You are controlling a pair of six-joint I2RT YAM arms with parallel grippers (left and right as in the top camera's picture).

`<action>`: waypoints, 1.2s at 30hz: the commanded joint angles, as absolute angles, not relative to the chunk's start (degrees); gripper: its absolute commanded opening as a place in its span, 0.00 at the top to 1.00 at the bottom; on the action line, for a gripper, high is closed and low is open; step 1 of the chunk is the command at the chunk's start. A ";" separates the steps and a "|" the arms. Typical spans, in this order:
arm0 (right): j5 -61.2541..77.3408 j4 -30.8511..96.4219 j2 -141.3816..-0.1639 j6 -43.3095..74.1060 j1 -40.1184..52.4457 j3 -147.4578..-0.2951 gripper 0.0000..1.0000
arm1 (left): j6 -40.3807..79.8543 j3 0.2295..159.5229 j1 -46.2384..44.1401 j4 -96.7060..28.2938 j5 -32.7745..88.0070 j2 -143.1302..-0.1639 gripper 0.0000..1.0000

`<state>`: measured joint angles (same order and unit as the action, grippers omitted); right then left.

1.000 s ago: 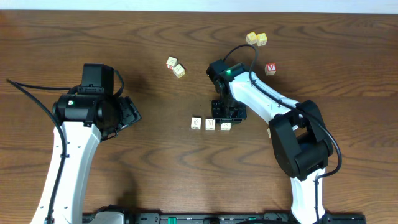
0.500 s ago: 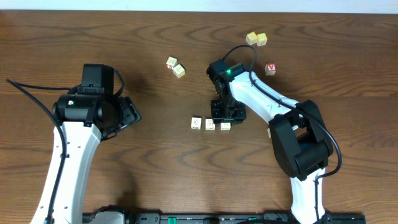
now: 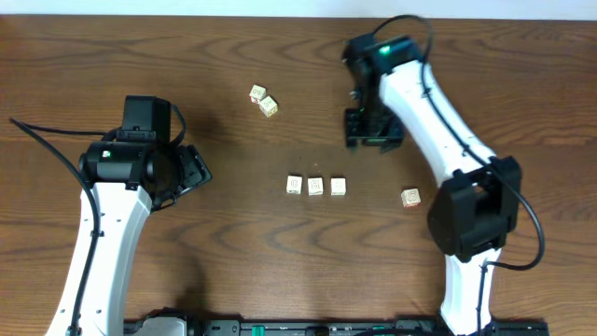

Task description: Lift 4 blocks

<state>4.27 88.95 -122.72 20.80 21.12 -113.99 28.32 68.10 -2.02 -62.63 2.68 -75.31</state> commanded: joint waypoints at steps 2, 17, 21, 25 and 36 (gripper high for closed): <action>2.83 95.66 -118.56 16.58 14.13 -114.67 0.41 | 28.36 67.70 -1.80 -62.72 2.52 -75.29 0.21; 1.45 76.71 -100.16 49.04 9.78 -83.37 0.25 | 28.34 67.70 -1.80 -62.11 2.52 -75.29 0.21; -1.34 70.24 -98.96 62.35 9.78 -77.28 0.29 | 28.34 67.70 -1.80 -62.11 2.52 -75.29 0.21; 1.85 63.64 -99.88 67.53 10.17 -70.35 0.31 | 28.34 67.70 -1.80 -62.08 2.52 -75.44 0.21; 1.43 52.40 -100.36 73.28 9.82 -61.36 0.35 | 28.38 67.70 -1.80 -62.72 2.55 -76.77 0.21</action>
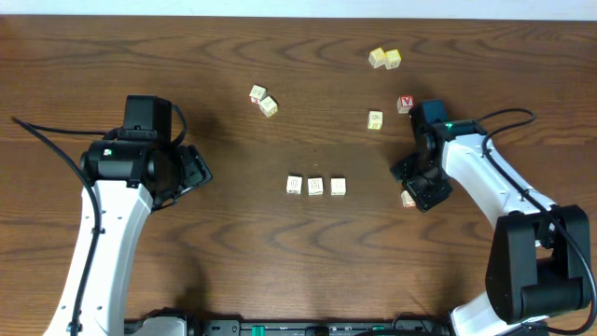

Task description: Lift 4 blocks

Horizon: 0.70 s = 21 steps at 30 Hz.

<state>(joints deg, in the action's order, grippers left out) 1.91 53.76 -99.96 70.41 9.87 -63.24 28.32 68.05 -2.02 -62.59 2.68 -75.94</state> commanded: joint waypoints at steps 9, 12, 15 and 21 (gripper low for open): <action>-0.84 49.91 -100.42 73.28 9.32 -59.35 0.36 | 28.36 67.70 -1.80 -62.74 2.55 -76.99 0.21; -1.08 49.56 -100.44 73.25 9.37 -58.83 0.41 | 28.38 67.70 -1.80 -62.65 2.55 -76.99 0.21; -1.87 49.89 -100.44 73.28 9.37 -58.37 0.44 | 28.36 67.70 -1.80 -62.72 2.55 -76.99 0.21; -1.04 48.97 -100.47 73.23 9.47 -58.28 0.48 | 28.36 67.70 -1.80 -62.70 2.55 -77.01 0.21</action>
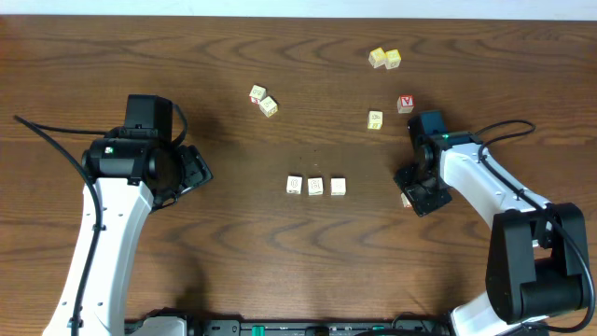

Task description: Lift 4 blocks

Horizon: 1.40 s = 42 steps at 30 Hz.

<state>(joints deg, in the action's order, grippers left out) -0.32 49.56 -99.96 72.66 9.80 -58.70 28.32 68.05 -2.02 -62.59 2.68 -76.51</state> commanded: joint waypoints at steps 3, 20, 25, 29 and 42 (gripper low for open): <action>0.51 48.82 -100.47 73.21 9.47 -58.28 0.55 | 28.38 67.70 -1.80 -62.70 2.55 -77.01 0.21; 11.05 34.39 -100.47 49.36 12.67 -58.28 0.71 | 28.40 67.70 -1.80 -62.28 2.55 -77.06 0.21; 10.35 33.15 -100.47 42.19 16.86 -58.28 0.71 | 28.40 67.70 -1.80 -62.28 2.55 -77.06 0.21; 7.05 33.69 -100.47 38.37 19.94 -58.28 0.70 | 28.40 67.70 -1.80 -62.30 2.55 -77.06 0.21; 5.87 35.81 -100.47 25.78 22.98 -58.28 0.67 | 28.40 67.70 -1.80 -62.30 2.55 -77.06 0.21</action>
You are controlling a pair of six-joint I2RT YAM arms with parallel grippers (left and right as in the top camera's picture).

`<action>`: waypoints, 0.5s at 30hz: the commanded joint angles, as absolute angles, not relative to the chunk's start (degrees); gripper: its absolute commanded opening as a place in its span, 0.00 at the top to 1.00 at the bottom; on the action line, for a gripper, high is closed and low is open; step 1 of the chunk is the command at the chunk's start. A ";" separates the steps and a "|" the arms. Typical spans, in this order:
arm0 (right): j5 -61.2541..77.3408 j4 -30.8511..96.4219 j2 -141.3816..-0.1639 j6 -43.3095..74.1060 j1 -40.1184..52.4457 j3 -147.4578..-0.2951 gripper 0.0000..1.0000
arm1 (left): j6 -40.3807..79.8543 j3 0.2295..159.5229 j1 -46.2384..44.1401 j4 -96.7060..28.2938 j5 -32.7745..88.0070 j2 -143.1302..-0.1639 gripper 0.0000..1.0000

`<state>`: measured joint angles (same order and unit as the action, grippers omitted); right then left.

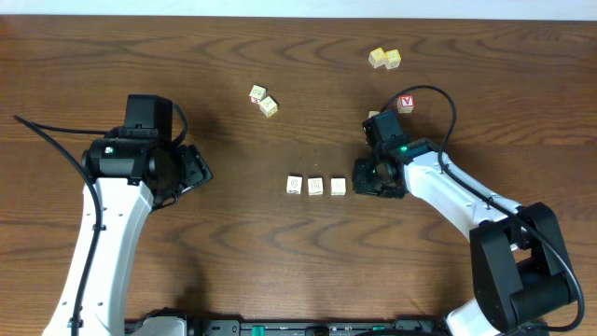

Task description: Lift 4 blocks

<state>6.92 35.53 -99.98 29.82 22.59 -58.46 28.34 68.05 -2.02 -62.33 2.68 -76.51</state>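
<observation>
Three pale wooden blocks (316, 186) lie in a short row at the table's middle. My right gripper (373, 181) is low over the table just right of the row's last block (338, 187). It hides its own fingertips and the block it holds. My left gripper (193, 171) hangs at the left, far from every block, and its jaws cannot be made out.
Two blocks (263, 100) lie together at the back left of the row. Another two yellow blocks (384, 59) sit near the far edge, with a red-faced block (405, 103) below them. A further block (373, 115) peeks out behind the right wrist.
My right gripper has moved left from the lone block's spot at the right to the right end of the row. That block no longer lies at its old place. The left arm is unchanged.
My right gripper was first far back, above the row, with a lone block lying off to the right. Then it stood beside that block, then low over it. Now it is at the row's right end and the block's old spot is bare.
</observation>
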 commanded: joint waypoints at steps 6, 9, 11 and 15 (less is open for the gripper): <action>5.87 35.55 -100.47 25.63 22.98 -58.28 0.66 | 28.40 67.70 -1.80 -62.30 2.55 -77.06 0.21; 5.91 35.53 -100.47 25.63 22.98 -58.28 0.66 | 28.40 67.70 -1.80 -62.30 2.55 -77.06 0.21; 6.74 35.51 -100.47 25.63 23.05 -58.28 0.67 | 28.38 67.70 -1.80 -62.30 2.55 -77.06 0.21; 7.64 34.89 -100.47 25.67 23.59 -58.28 0.69 | 28.40 67.70 -1.80 -62.30 2.55 -77.06 0.21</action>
<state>6.90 35.22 -99.98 26.46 22.65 -58.46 28.34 68.05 -2.02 -62.33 2.68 -76.51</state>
